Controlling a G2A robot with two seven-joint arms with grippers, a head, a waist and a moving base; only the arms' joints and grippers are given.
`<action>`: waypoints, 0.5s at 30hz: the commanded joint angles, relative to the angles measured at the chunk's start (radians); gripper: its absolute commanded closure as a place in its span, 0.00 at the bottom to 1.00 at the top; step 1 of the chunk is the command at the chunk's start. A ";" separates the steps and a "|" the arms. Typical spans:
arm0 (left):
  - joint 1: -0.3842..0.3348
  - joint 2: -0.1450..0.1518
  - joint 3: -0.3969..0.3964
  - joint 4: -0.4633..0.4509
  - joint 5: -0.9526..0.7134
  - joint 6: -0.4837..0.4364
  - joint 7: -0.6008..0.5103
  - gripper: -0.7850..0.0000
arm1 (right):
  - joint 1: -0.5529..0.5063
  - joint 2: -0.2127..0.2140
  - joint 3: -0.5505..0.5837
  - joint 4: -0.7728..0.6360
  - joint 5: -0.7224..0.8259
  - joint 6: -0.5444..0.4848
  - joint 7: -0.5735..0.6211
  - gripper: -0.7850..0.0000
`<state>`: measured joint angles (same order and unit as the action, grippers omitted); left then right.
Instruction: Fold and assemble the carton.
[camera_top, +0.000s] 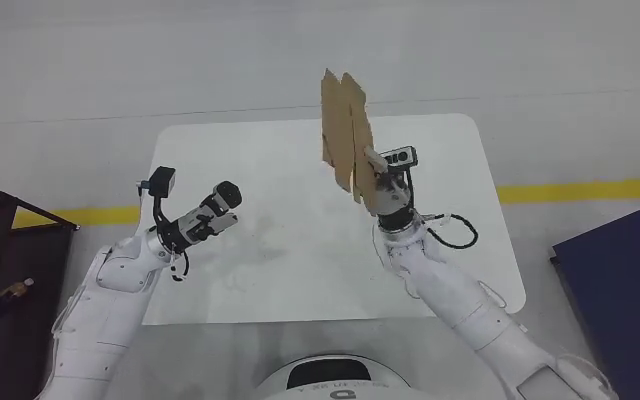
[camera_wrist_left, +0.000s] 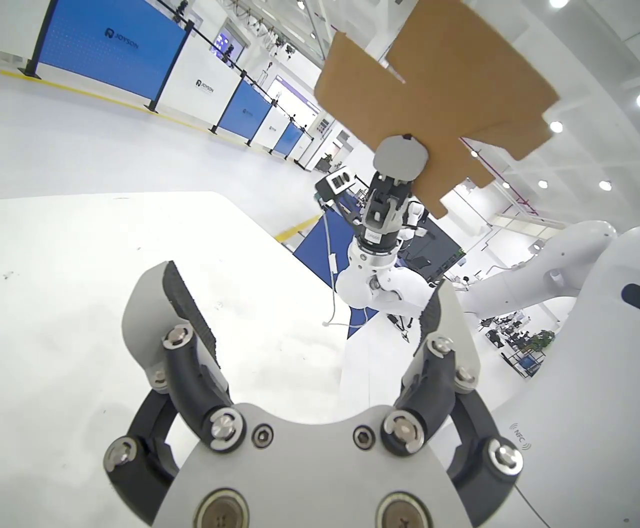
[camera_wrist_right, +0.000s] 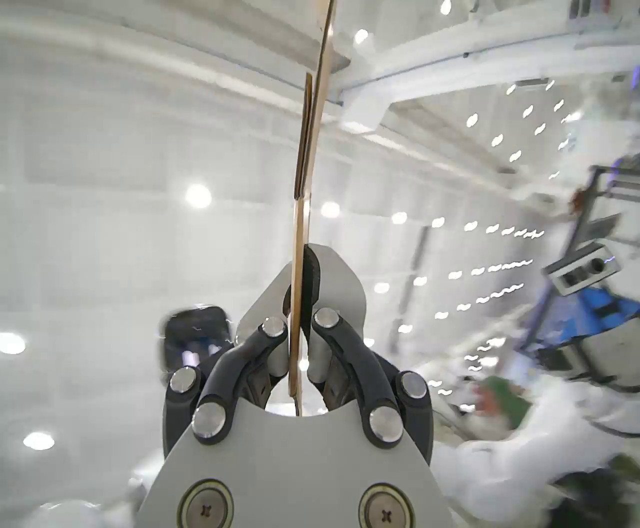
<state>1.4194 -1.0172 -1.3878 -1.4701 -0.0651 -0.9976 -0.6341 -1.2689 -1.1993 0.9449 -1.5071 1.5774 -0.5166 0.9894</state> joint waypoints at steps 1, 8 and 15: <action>0.000 0.000 0.000 0.000 0.000 0.000 0.000 0.00 | 0.002 -0.012 -0.010 0.001 0.335 0.137 0.080 1.00; 0.000 0.000 0.000 0.000 0.000 0.000 0.000 0.00 | 0.007 -0.050 -0.026 0.012 0.702 0.576 0.046 1.00; 0.000 0.000 0.000 0.000 0.000 0.000 0.000 0.00 | 0.016 -0.073 -0.024 0.049 0.723 0.636 -0.016 1.00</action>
<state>1.4194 -1.0172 -1.3878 -1.4701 -0.0651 -0.9976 -0.6341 -1.2531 -1.2690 0.9193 -1.4597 2.2998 0.1152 0.9739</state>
